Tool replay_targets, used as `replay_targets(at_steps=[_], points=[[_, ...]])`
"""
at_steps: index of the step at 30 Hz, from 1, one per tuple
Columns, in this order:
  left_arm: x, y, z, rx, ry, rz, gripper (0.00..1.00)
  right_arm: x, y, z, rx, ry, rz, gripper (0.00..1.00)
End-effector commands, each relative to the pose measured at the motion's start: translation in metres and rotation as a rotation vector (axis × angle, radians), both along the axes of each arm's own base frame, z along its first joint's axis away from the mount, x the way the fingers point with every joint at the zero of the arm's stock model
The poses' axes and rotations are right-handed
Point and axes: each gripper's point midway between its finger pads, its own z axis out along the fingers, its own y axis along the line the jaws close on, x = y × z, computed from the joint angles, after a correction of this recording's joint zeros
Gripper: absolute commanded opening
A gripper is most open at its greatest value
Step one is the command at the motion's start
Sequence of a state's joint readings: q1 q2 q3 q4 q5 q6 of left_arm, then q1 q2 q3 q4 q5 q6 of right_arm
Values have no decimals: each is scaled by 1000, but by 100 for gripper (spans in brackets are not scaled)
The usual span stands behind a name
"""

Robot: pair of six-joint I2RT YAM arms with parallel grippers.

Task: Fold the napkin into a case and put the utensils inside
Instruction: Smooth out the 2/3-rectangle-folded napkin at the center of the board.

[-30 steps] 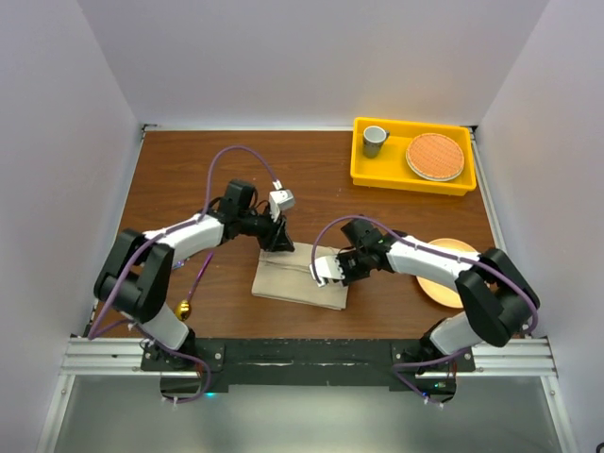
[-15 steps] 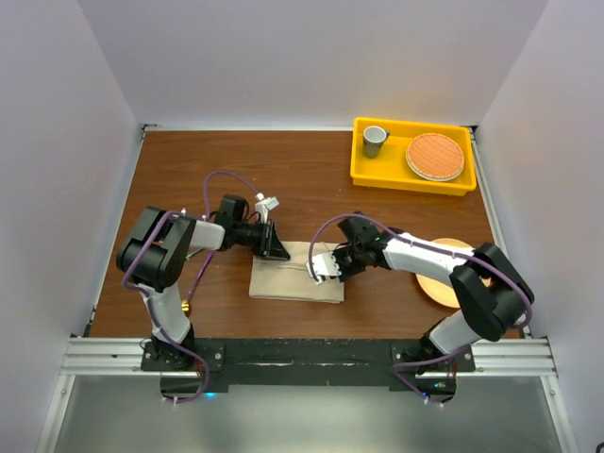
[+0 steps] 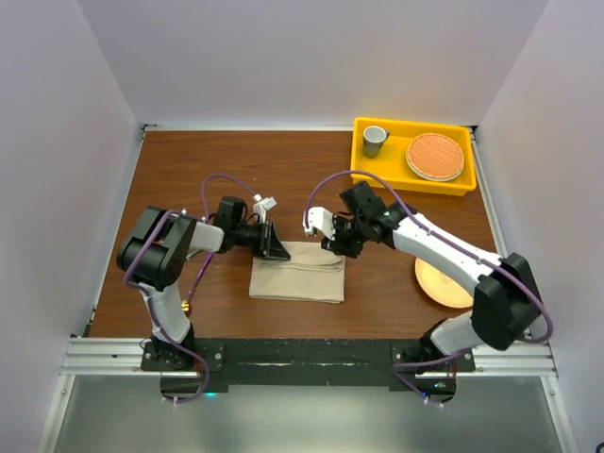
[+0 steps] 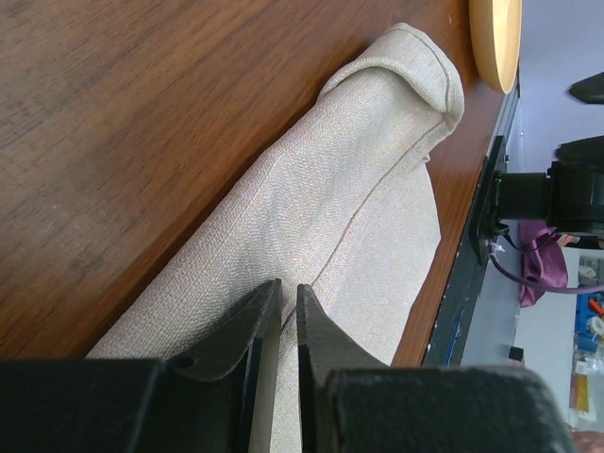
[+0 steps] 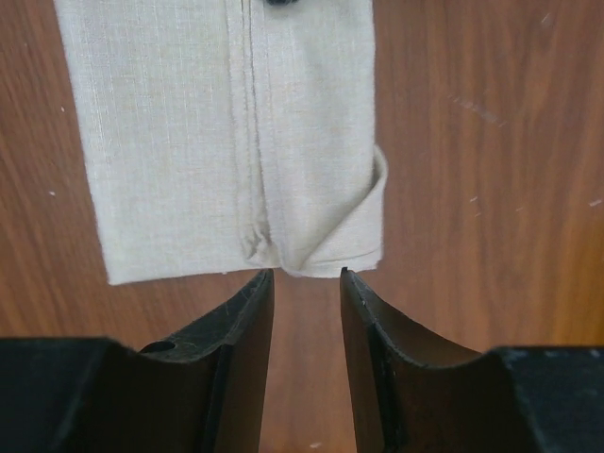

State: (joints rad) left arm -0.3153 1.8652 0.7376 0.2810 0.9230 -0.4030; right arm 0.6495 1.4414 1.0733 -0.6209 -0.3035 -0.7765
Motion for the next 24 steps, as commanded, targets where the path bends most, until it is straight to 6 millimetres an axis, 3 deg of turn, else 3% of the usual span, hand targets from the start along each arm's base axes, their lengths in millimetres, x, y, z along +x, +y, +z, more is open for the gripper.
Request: replay_targets(at_steps=[1, 6, 10, 13, 20, 24], points=[[-5, 10, -26, 84, 43, 46, 18, 10, 1, -19, -19, 145, -274, 38], [-6, 11, -27, 84, 41, 42, 18, 30, 1, -33, -47, 130, -378, 39], [-6, 11, -26, 85, 37, 43, 18, 33, 1, -48, -75, 145, -387, 37], [-6, 12, -26, 88, 35, 47, 18, 30, 1, -53, -76, 158, -378, 31], [-5, 11, -26, 87, 40, 58, 18, 28, -5, -61, -103, 148, -360, 0], [-5, 11, -27, 88, 42, 60, 18, 21, -7, -66, -109, 168, -351, 0]])
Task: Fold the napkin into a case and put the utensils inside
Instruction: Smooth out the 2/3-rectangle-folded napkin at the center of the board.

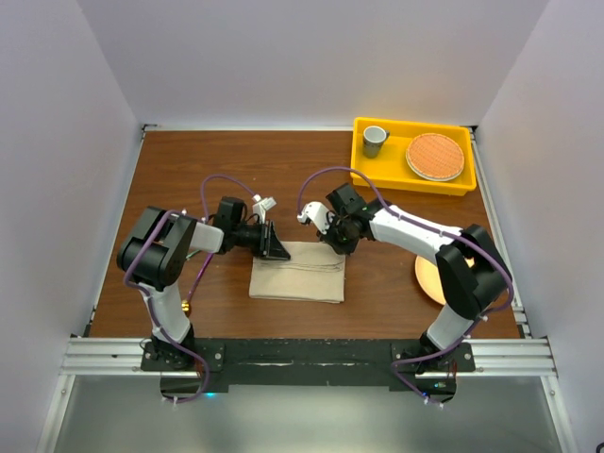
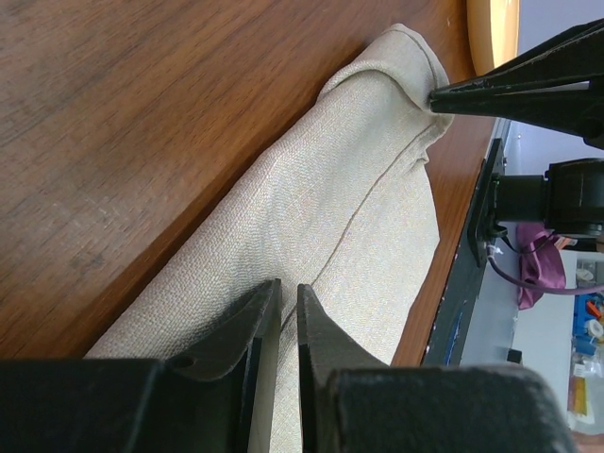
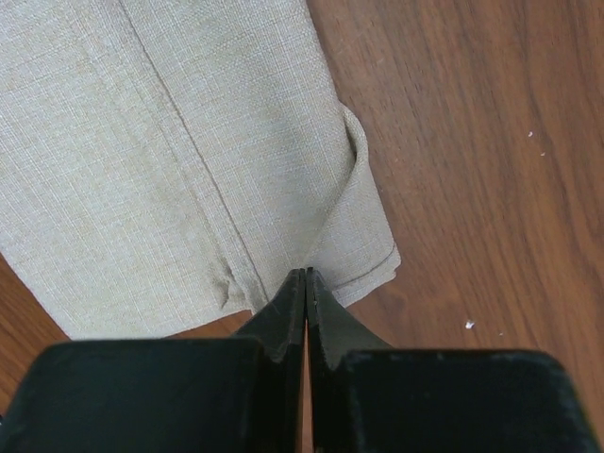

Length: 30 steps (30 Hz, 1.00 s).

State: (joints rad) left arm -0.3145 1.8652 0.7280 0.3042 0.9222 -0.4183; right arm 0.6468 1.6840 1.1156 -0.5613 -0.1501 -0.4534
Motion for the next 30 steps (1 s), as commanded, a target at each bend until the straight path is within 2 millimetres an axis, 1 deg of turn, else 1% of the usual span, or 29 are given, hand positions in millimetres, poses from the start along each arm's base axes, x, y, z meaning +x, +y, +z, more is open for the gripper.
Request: replay_targets(at_steps=[1, 2, 5, 11, 12, 15, 16, 17, 18, 19, 20, 22, 24, 26, 27, 30], points=[[-5, 11, -27, 94, 42, 51, 18, -1, -2, -3, 4, -6, 0, 0], [-5, 11, -27, 95, 44, 51, 18, -6, -5, -8, -8, 7, 4, 0], [-4, 11, -28, 98, 45, 52, 18, -13, -9, -16, -14, 30, 6, 0], [-6, 11, -28, 98, 43, 46, 19, -16, -9, -25, -13, 46, -6, 0], [-6, 12, -28, 100, 41, 47, 19, -16, -9, -23, -11, 49, -11, 0], [-8, 12, -30, 105, 50, 49, 19, -12, -2, -5, 18, 42, -21, 0], [-8, 13, -31, 107, 49, 49, 19, -5, 4, 10, 47, 21, -27, 0], [-8, 12, -30, 106, 47, 49, 19, -4, 5, 21, 63, 20, -48, 4], [-9, 12, -31, 107, 50, 47, 19, -1, 7, 30, 79, 11, -61, 6], [-9, 12, -31, 106, 51, 48, 19, 7, 10, 43, 99, -14, -76, 8], [-9, 11, -31, 104, 52, 48, 19, 8, 10, 50, 111, -16, -99, 13], [-9, 10, -32, 102, 57, 50, 19, 15, 10, 58, 122, -32, -132, 18], [-9, 10, -32, 100, 56, 49, 19, 18, 8, 54, 114, -27, -163, 25], [-9, 9, -32, 98, 63, 49, 19, 21, 5, 44, 89, -18, -194, 27], [-9, 9, -32, 97, 61, 47, 19, 21, 4, 40, 81, -10, -203, 32], [-10, 9, -32, 98, 60, 45, 19, 21, 2, 29, 62, 17, -224, 36]])
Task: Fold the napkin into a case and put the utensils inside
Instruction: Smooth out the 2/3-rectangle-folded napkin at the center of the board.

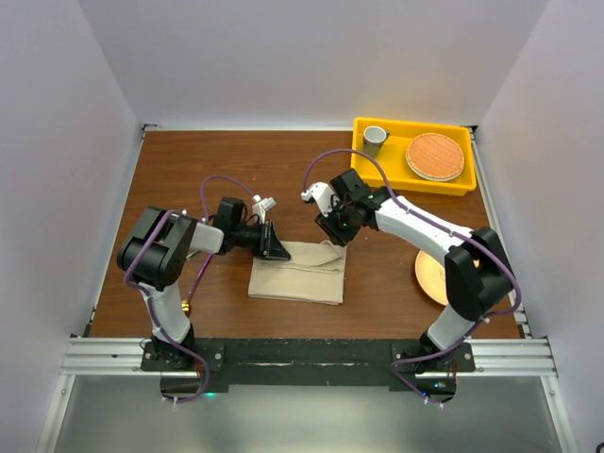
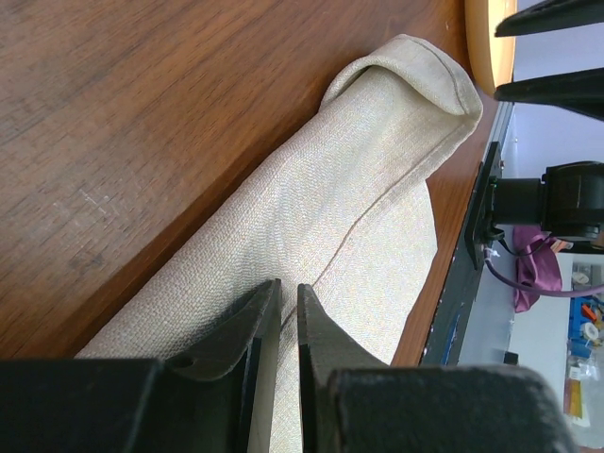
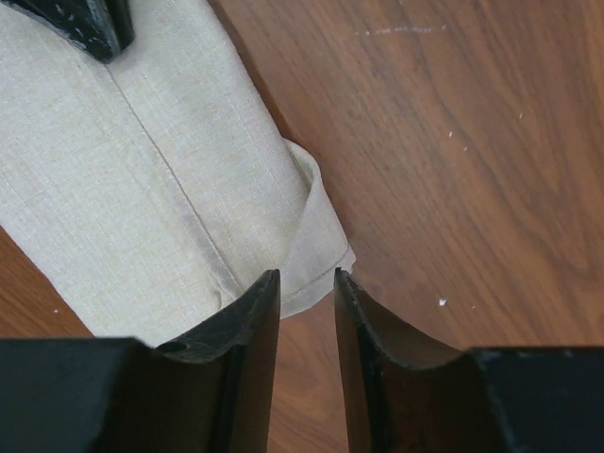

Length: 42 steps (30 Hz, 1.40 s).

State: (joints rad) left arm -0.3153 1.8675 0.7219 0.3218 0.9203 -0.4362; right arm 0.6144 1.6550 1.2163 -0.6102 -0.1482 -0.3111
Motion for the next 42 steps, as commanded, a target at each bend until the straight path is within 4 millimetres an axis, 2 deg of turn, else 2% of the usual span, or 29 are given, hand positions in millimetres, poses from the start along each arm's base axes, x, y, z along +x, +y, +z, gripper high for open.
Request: replay_targets(at_steps=[1, 12, 18, 23, 32, 34, 37, 38, 40, 41, 42], points=[[-10, 10, -31, 102, 52, 36, 19, 1, -3, -11, -22, 41, -64, 37], [-10, 10, -30, 100, 47, 41, 19, -20, -13, -41, -70, 137, -50, 38], [-11, 10, -32, 100, 51, 45, 19, -31, -11, -50, -62, 182, -48, 38], [-10, 9, -32, 99, 54, 46, 19, -26, -12, -60, -79, 158, -57, 37], [-10, 7, -30, 75, 68, 63, 19, -25, -8, -84, -98, 165, -90, 25], [-8, 5, -21, 43, 71, 73, 20, -21, -16, -95, -144, 153, -110, 23], [-4, 8, 4, -32, 33, 95, 24, -5, -18, -98, -169, 87, -105, 21], [3, 8, 20, -67, -20, 103, 25, 0, -19, -98, -170, 74, -104, 21], [5, 11, 38, -111, -27, 128, 26, 10, -16, -96, -175, 44, -83, 21], [11, 11, 57, -139, -80, 138, 27, 17, -12, -92, -168, 28, -76, 21], [13, 10, 67, -161, -74, 154, 27, 21, -10, -90, -167, 16, -61, 21]])
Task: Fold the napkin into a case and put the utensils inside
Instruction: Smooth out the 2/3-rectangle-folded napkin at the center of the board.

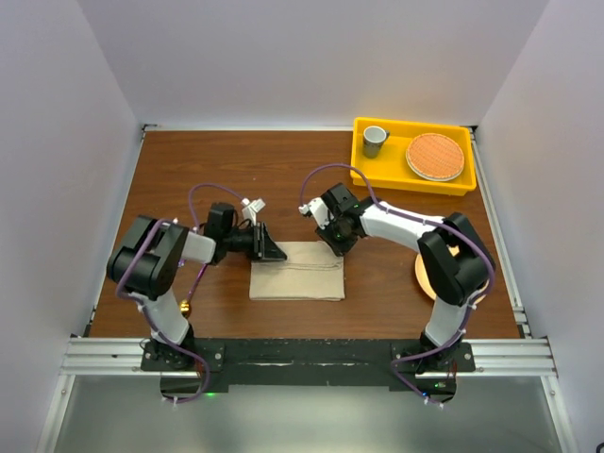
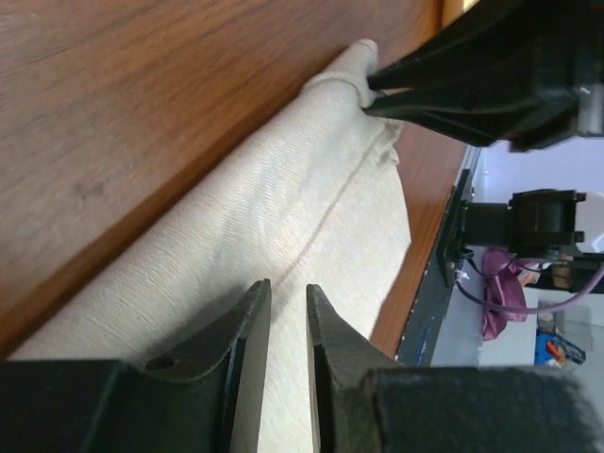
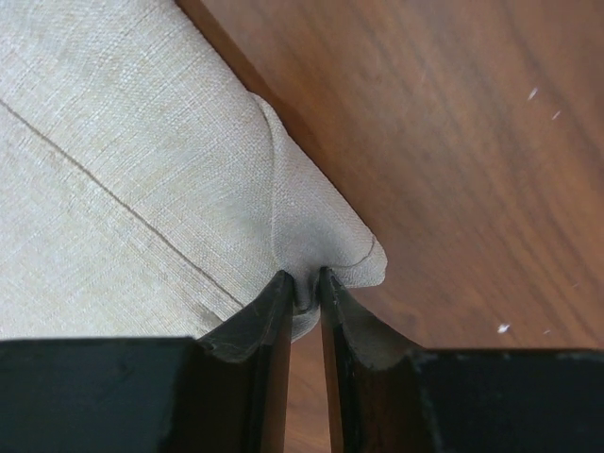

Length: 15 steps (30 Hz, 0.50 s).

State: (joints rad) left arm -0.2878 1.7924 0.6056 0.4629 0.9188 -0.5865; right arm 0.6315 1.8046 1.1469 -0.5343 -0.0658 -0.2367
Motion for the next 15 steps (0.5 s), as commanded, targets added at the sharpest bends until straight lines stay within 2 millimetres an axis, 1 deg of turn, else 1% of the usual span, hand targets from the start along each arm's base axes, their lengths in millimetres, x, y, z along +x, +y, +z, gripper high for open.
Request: replay_targets(at_steps=[1, 2, 3, 7, 8, 10, 11, 13, 14, 15], points=[[24, 2, 61, -110, -124, 80, 27, 32, 4, -20, -43, -86, 37, 21], [27, 1, 71, -126, -148, 91, 27, 38, 8, -17, -36, -98, 43, 21], [31, 1, 75, -138, -125, 122, 28, 40, 9, -15, -32, -103, 48, 21], [42, -5, 77, -164, -118, 164, 27, 41, 15, -4, -6, -104, 49, 20], [46, -7, 70, -158, -108, 172, 26, 42, 17, 3, 9, -114, 48, 20], [48, -15, 66, -164, -89, 165, 24, 41, 17, 9, 15, -111, 41, 20], [49, -16, 56, -150, -65, 177, 24, 44, 20, 16, 27, -122, 39, 19], [47, -20, 47, -145, -36, 186, 22, 42, 21, 29, 38, -126, 37, 18], [47, -20, 37, -126, -23, 191, 22, 44, 22, 36, 47, -135, 34, 18], [45, -20, 31, -110, -9, 194, 21, 42, 21, 41, 48, -128, 33, 18]])
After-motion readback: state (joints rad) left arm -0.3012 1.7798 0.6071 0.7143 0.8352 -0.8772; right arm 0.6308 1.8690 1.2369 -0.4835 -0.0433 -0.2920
